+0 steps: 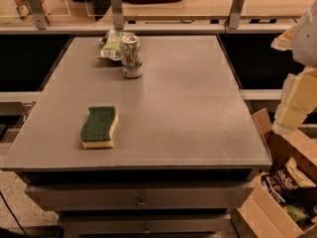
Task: Move 7up can near sponge
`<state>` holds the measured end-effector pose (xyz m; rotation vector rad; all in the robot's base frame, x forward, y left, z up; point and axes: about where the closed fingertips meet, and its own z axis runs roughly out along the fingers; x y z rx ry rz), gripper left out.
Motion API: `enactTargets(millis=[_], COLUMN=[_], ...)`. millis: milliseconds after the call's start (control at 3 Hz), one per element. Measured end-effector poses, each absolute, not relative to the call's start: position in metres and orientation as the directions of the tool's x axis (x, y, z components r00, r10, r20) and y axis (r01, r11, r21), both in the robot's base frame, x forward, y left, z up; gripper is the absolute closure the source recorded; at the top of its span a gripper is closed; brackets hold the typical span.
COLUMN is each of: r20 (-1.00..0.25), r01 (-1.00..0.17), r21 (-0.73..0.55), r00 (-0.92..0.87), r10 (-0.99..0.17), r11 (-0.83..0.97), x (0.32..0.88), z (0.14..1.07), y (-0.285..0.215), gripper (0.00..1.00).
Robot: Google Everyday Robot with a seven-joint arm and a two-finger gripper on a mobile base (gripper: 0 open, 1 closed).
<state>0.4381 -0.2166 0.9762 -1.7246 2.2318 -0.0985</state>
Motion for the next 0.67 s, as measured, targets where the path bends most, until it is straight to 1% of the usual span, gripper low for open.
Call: enactTargets(millis=[333, 667], r20=[-0.218, -0.295], r01=[-0.925, -0.919], r21=[-0.259, -0.275], r00=[-0.224, -0.199], r10=[-0.950, -0.934], r11=[0.277, 0.283], x=[0.445, 0.478], z=[0.977, 0.972], y=[-0.213, -0.191], gripper=[0.00, 0.00])
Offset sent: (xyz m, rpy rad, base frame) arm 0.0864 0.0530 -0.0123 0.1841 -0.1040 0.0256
